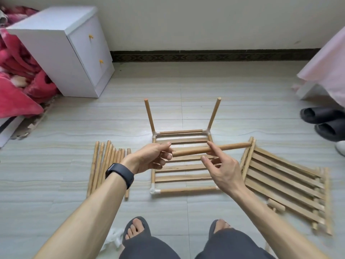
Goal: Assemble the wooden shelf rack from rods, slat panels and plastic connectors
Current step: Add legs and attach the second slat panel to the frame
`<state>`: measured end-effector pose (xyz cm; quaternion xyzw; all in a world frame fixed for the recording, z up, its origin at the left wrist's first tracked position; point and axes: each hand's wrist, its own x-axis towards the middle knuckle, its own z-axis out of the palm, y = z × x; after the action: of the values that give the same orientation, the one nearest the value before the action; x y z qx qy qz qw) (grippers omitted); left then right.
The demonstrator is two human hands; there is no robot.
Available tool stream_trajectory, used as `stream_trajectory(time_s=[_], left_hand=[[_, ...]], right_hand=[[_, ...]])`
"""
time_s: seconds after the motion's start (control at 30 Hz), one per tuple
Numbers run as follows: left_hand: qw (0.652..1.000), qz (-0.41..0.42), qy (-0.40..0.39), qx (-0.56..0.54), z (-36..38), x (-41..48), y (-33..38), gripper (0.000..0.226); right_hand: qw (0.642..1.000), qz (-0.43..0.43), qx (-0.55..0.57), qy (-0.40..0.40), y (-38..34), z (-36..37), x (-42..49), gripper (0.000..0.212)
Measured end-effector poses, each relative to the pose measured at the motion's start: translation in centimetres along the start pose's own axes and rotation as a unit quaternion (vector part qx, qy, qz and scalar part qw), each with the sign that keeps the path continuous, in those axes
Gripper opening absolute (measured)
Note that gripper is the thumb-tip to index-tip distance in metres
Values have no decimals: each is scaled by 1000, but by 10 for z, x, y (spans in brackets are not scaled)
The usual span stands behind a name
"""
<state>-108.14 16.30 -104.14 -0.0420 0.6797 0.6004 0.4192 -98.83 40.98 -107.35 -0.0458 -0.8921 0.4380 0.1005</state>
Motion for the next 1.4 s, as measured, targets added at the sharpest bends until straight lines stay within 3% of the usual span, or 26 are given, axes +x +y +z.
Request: stream_trajectory(time_s=[0.13, 0.2, 0.27, 0.37, 0.5, 0.57, 0.77, 1.1, 1.4], left_hand=[[999, -8, -36, -4, -2, 17, -13, 33], [998, -18, -23, 52, 2, 29, -28, 30], [983, -18, 44, 179, 7, 44, -53, 27], [883, -27, 113, 454, 4, 62, -101, 48], [794, -69, 83, 598, -8, 80, -155, 65], [772, -92, 56, 626, -12, 89, -172, 64], [753, -101, 49, 648, -13, 108, -200, 49], [751, -92, 81, 649, -7, 106, -204, 47], [749, -87, 90, 651, -1, 108, -208, 61]], right_hand=[[1000, 11, 6, 15, 22, 4, 0, 40], [999, 36, 2, 28, 40, 7, -2, 24], [996, 74, -10, 49, 63, 7, -6, 14], [989, 119, -34, 77, 98, 3, -17, 14], [982, 147, 6, 115, 127, -3, -26, 35], [982, 150, -3, 111, 136, -3, -28, 40], [982, 150, -39, 109, 151, 3, -28, 39], [982, 101, -59, 150, 155, 1, -46, 33], [988, 40, -144, 42, 151, 4, -38, 26]])
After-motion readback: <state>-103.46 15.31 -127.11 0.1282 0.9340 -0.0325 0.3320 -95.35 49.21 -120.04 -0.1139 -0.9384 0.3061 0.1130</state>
